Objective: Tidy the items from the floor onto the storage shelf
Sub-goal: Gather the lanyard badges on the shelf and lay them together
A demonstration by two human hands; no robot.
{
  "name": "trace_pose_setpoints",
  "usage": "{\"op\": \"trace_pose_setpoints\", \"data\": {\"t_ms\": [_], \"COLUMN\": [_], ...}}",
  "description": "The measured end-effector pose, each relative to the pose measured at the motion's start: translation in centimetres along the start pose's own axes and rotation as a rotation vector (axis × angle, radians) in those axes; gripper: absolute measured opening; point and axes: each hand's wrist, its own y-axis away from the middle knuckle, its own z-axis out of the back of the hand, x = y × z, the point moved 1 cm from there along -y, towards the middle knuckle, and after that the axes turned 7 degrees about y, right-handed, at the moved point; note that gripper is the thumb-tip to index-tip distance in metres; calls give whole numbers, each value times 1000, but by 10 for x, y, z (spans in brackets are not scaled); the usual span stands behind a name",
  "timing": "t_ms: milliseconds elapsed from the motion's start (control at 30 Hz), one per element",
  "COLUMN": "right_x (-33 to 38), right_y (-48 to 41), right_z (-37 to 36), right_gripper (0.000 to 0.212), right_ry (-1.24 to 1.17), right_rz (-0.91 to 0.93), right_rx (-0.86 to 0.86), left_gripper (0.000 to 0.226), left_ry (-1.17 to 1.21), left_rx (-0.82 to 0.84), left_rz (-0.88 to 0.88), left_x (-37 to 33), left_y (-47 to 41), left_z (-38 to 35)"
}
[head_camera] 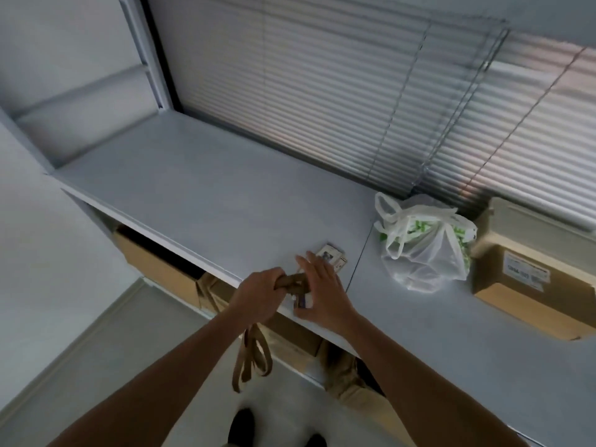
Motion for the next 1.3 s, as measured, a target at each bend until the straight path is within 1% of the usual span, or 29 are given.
{"op": "trace_pose_setpoints", "data": {"t_ms": [33,67,133,200,233,300,333,400,433,567,600,700,767,867,933,1000,1100,1200,1300], "right_x": [4,8,14,19,19,17,14,6,2,-2,-1,3,10,19,18,13,8,12,12], "right_y": [-11,-21,-34,-41,-42,-38,-36,-31,-31,-32,-30,-28,-27,-28,-28,-25,-20,-12,-3], "right_z": [0,2,10,20,26,38,43,51,54,70,75,85,92,101,102,98,92,91,87], "right_gripper": [98,87,56,16,5,24,26,18,18,10,12,27,30,16,10,8,17,24,17], "right_ry": [-41,-101,-244,-320,-342,-393,-416,-477,-506,-646,-664,-666,-655,-632,-606,-648,-670,-697,-734], "right_rz": [0,-24,-82,-83,-85,-123,-140,-155,-165,-225,-222,-138,-106,-125,-163,-214,-243,-297,-320], "right_rx": [17,24,-45,-171,-189,-165,-148,-126,-125,-157,-167,-189,-233,-338,-363,-341,-262,-196,-165], "left_gripper": [10,12,11,10,11,13,13,11,12,15,15,15,14,13,13,13,14,18,23], "left_ry": [-7,-6,-13,-28,-33,-36,-28,-2,1,-52,-73,-141,-190,-255,-267,-252,-160,-65,35], "left_rx": [14,28,65,79,81,81,80,71,67,91,101,129,146,161,141,124,137,115,99], "left_rz": [-43,-76,-124,-179,-203,-228,-230,-238,-248,-302,-321,-390,-431,-455,-457,-448,-431,-448,-463], "left_x": [-11,-22,-39,-51,-56,-63,-65,-71,-75,-95,-102,-124,-136,-147,-150,-150,-150,-156,-162], "left_y": [-2,-3,-6,-9,-11,-14,-16,-21,-24,-37,-40,-44,-45,-46,-49,-52,-55,-55,-57], "left_z": [11,20,38,55,64,80,88,101,106,112,112,115,116,120,126,131,130,127,127]}}
